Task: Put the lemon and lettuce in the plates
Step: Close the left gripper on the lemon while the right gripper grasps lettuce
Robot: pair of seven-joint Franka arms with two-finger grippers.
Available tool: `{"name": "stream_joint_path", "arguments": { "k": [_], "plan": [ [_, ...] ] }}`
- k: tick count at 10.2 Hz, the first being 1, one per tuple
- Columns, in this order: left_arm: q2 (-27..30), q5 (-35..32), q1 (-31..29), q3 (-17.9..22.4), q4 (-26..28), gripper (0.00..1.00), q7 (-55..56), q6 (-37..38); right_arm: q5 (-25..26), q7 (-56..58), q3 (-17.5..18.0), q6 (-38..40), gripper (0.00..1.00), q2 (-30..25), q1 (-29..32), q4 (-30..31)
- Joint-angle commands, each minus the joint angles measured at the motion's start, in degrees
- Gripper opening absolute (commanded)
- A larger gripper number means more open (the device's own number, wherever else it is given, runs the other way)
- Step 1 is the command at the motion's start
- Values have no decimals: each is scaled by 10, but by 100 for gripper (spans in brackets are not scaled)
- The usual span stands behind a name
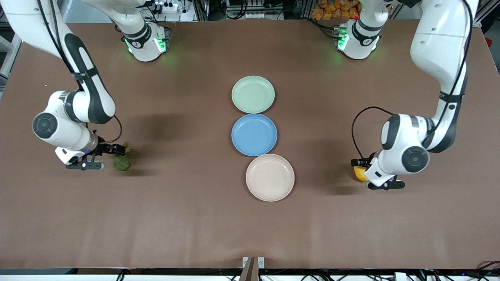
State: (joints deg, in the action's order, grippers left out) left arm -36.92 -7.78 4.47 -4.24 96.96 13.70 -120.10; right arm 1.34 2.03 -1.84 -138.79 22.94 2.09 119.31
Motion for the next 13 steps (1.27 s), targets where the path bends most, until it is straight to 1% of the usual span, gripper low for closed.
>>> {"name": "stream_joint_path", "arguments": {
  "k": [1, 2, 4, 6, 7, 8, 9, 10, 12, 13],
  "plan": [
    [-26, -34, 4, -1, -21, 100, 26, -6, 4, 7, 4, -25, 100, 19, 2, 1],
    [-27, -33, 3, -1, -21, 100, 26, -15, 4, 6, 4, -44, 100, 29, 2, 8],
    [-31, -31, 2, -1, -25, 100, 27, -17, 4, 6, 4, -116, 100, 46, 3, 42],
    [-35, -31, 2, -2, -36, 100, 26, -17, 4, 4, 4, -125, 100, 55, 2, 42],
    [-35, -31, 1, -2, -36, 100, 26, -17, 4, 4, 4, -125, 89, 55, 1, 40],
    [-36, -32, 0, -2, -37, 100, 26, -18, 4, 4, 4, -119, 59, 55, -2, 36],
    [-36, -32, 0, -2, -37, 100, 25, -27, 4, 3, 4, -119, 42, 55, -5, 34],
    [-40, -32, 1, -2, -37, 100, 25, -34, 4, 2, 4, -119, 27, 55, -5, 34],
    [-46, -32, 1, -2, -37, 100, 21, -47, 2, -8, 5, -119, 6, 55, -3, 32],
    [-46, -32, 1, -2, -37, 100, 18, -52, 2, -11, 5, -117, 0, 54, -4, 27]
  ]
}}
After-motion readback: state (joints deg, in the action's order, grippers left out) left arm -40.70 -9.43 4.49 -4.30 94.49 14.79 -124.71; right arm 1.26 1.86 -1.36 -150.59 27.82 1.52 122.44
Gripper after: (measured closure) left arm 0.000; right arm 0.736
